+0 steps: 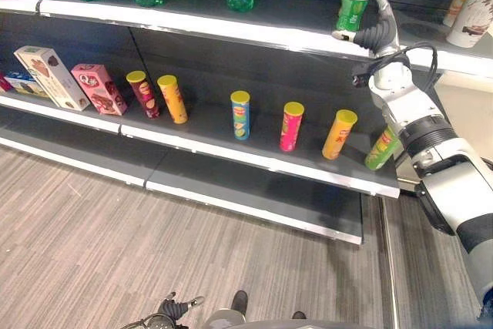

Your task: Put the goods on the table back onto the shelves and tidy them up.

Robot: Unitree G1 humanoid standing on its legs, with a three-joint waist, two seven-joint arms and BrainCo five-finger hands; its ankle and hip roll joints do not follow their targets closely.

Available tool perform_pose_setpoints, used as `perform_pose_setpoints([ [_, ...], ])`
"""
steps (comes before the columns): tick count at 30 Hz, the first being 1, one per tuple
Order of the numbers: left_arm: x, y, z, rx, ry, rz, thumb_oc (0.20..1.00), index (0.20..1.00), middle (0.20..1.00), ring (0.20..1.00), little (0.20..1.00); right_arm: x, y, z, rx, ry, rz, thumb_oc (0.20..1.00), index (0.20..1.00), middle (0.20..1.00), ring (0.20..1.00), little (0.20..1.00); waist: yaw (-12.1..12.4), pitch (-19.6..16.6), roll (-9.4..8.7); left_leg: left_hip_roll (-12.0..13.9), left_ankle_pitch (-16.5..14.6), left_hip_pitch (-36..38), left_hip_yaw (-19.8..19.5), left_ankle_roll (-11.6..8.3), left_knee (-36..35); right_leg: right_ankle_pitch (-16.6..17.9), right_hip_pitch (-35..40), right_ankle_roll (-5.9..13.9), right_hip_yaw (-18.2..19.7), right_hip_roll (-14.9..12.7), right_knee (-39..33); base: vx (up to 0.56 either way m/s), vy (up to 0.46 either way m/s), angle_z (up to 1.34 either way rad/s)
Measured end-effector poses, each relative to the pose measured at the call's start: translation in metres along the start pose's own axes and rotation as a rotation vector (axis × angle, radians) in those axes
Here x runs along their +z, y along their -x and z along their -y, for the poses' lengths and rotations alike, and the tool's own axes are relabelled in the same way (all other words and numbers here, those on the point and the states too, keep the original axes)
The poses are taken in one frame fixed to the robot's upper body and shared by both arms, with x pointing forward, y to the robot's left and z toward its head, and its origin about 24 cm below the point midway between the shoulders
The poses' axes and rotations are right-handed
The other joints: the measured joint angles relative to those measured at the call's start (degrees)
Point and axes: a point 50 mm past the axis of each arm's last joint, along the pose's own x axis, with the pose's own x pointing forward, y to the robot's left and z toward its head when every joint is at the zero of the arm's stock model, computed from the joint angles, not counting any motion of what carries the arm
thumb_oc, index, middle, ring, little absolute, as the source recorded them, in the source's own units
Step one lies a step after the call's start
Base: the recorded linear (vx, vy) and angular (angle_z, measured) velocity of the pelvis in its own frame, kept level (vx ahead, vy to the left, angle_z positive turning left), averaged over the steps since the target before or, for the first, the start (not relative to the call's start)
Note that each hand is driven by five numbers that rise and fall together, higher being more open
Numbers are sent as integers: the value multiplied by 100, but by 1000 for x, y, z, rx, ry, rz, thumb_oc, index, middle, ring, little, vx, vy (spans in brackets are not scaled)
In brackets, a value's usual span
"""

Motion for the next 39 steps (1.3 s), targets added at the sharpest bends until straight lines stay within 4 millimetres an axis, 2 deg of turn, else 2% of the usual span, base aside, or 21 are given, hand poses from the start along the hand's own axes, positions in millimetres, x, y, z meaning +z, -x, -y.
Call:
perform_pose_setpoints([
  [3, -2, 0, -3, 21, 30, -7, 1000, 1000, 1000, 1000, 1000, 37, 6, 41, -66, 30, 231, 1000, 1000, 1000, 1000, 1000, -28, 1, -11, -5, 23, -39, -1, 39, 0, 39, -29, -51, -24, -7, 2, 0, 0, 0],
  [5, -6, 1, -4, 24, 41, -17, 1000, 1000, 1000, 1000, 1000, 42, 11, 61, -105, 44, 282, 1000, 1000, 1000, 1000, 1000, -99, 20, -47, -3, 22, -27, 10, 38, 0, 37, -23, -51, -15, -6, 1, 0, 0, 0],
  [8, -8, 1, -5, 37, 92, -27, 1000, 1000, 1000, 1000, 1000, 40, 30, 84, -126, 40, 336, 1000, 1000, 1000, 1000, 1000, -181, 71, -113, 6, 18, -28, 35, 39, -2, 36, -37, -50, 11, 1, 0, -13, 17, -6],
  [11, -8, 2, -5, 32, 82, -21, 1000, 1000, 1000, 1000, 1000, 33, 57, 103, -68, 12, 375, 1000, 1000, 1000, 1000, 1000, -227, 137, -154, 11, -30, -31, 65, 13, -35, 24, -47, -33, 28, -1, 2, 29, 3, -10],
  [12, -15, 3, -5, 22, 82, -36, 1000, 1000, 1000, 1000, 1000, 32, 63, 106, -18, -17, 386, 1000, 1000, 1000, 1000, 1000, -311, 203, -160, 19, -60, 10, 160, 20, -36, -4, -53, 8, 112, -1, 0, 11, 30, -24],
  [14, -21, 5, -4, 16, 93, -50, 1000, 1000, 1000, 1000, 1000, 28, 68, 114, -14, -32, 378, 1000, 1000, 1000, 1000, 1000, -418, 232, -151, 18, -84, 55, 192, 26, -29, 1, -50, 18, 175, -6, 3, 6, 31, -21],
  [15, -16, 4, -4, 11, 92, -36, 1000, 1000, 1000, 1000, 1000, 29, 75, 122, -13, -38, 382, 1000, 1000, 1000, 1000, 1000, -398, 245, -169, 20, -87, 52, 204, 21, -7, -3, -46, 24, 183, -6, 3, -34, 29, 10],
  [16, -11, 3, -7, 13, 107, -2, 1000, 1000, 1000, 1000, 1000, 22, 98, 141, -18, -34, 379, 1000, 1000, 1000, 1000, 1000, -339, 267, -212, 16, -89, 38, 177, 25, -7, -45, -57, 40, 144, -9, 1, -44, 36, -4],
  [18, -19, 5, -7, 2, 121, -22, 1000, 1000, 1000, 1000, 1000, 19, 109, 150, 1, -44, 373, 1000, 1000, 1000, 1000, 1000, -457, 293, -261, 25, -117, 31, 345, 54, 0, -25, -155, 68, 272, -19, 1, -24, 61, -36],
  [19, -16, 5, -8, -8, 124, -3, 1000, 1000, 1000, 1000, 1000, 13, 117, 166, -31, -10, 341, 1000, 1000, 1000, 1000, 1000, -565, 315, -280, 7, -124, 34, 474, 71, -1, -2, -164, 73, 368, -48, 4, 2, 80, -44],
  [21, -4, 4, -9, -21, 127, 50, 1000, 1000, 1000, 1000, 1000, 9, 123, 175, -56, 3, 318, 1000, 1000, 1000, 1000, 1000, -677, 319, -291, -8, -164, 69, 622, 134, -1, 23, -240, 90, 532, -73, 5, -62, 140, -40],
  [24, 2, 3, -11, -32, 118, 76, 1000, 1000, 1000, 1000, 1000, 5, 124, 175, -51, 6, 299, 1000, 1000, 1000, 1000, 1000, -721, 346, -341, 5, -220, 88, 890, 186, -5, 140, -355, 153, 822, -82, 41, -40, 133, -56],
  [27, 9, 2, -12, -39, 107, 97, 1000, 1000, 1000, 1000, 1000, 3, 126, 175, -49, 13, 290, 1000, 1000, 1000, 1000, 1000, -896, 386, -377, -64, -261, 198, 1089, 233, 3, 228, -388, 194, 993, -79, 95, -105, 120, -44],
  [28, 12, 3, -13, -42, 89, 115, 1000, 1000, 1000, 1000, 1000, 1, 126, 174, -47, 34, 279, 1000, 1000, 1000, 1000, 1000, -840, 456, -353, 57, -278, 251, 1291, 254, -2, 293, -505, 347, 1059, -35, 252, -143, 56, -67],
  [30, 16, 2, -17, -36, 76, 137, 1000, 1000, 1000, 1000, 1000, 0, 126, 175, -51, 55, 275, 1000, 1000, 1000, 1000, 1000, -881, 599, -372, 105, -299, 286, 1581, 285, -1, 421, -674, 534, 1165, 25, 417, -108, 7, -89],
  [31, 21, 2, -20, -33, 66, 154, 1000, 1000, 1000, 1000, 1000, -1, 126, 177, -59, 68, 267, 1000, 1000, 1000, 1000, 1000, -932, 716, -373, 196, -323, 301, 1786, 318, 0, 571, -797, 780, 1211, 85, 454, -58, 2, -83],
  [32, 21, 2, -23, -28, 48, 157, 1000, 1000, 1000, 1000, 1000, -2, 125, 179, -63, 81, 260, 1000, 1000, 1000, 1000, 1000, -928, 759, -375, 218, -358, 291, 1847, 374, -2, 584, -810, 872, 1211, 86, 441, -2, -4, -70],
  [34, 23, 1, -27, -23, 34, 156, 1000, 1000, 1000, 1000, 1000, 3, 125, 191, -111, 111, 273, 1000, 1000, 1000, 1000, 1000, -1006, 792, -424, 231, -355, 298, 2083, 434, -38, 494, -857, 824, 936, -134, 362, -47, -34, -60],
  [35, 24, 1, -28, -22, 30, 161, 1000, 1000, 1000, 1000, 1000, 10, 124, 199, -151, 124, 303, 1000, 1000, 1000, 1000, 1000, -887, 824, -347, 303, -370, 314, 2271, 456, -38, 474, -864, 797, 627, -316, 360, -81, -45, -71],
  [36, 25, 0, -30, -20, 24, 163, 1000, 1000, 1000, 1000, 1000, 14, 124, 203, -177, 130, 321, 1000, 1000, 1000, 1000, 1000, -879, 811, -365, 402, -346, 304, 2425, 448, -38, 458, -848, 805, 441, -450, 371, -111, -73, -69],
  [39, 26, 0, -42, 7, 8, 165, 1000, 1000, 1000, 1000, 1000, 22, 120, 211, -200, 190, 336, 1000, 1000, 1000, 1000, 1000, -810, 800, -367, 721, -242, 269, 2706, 285, 3, 377, -755, 788, -217, -899, 453, -143, -131, -65],
])
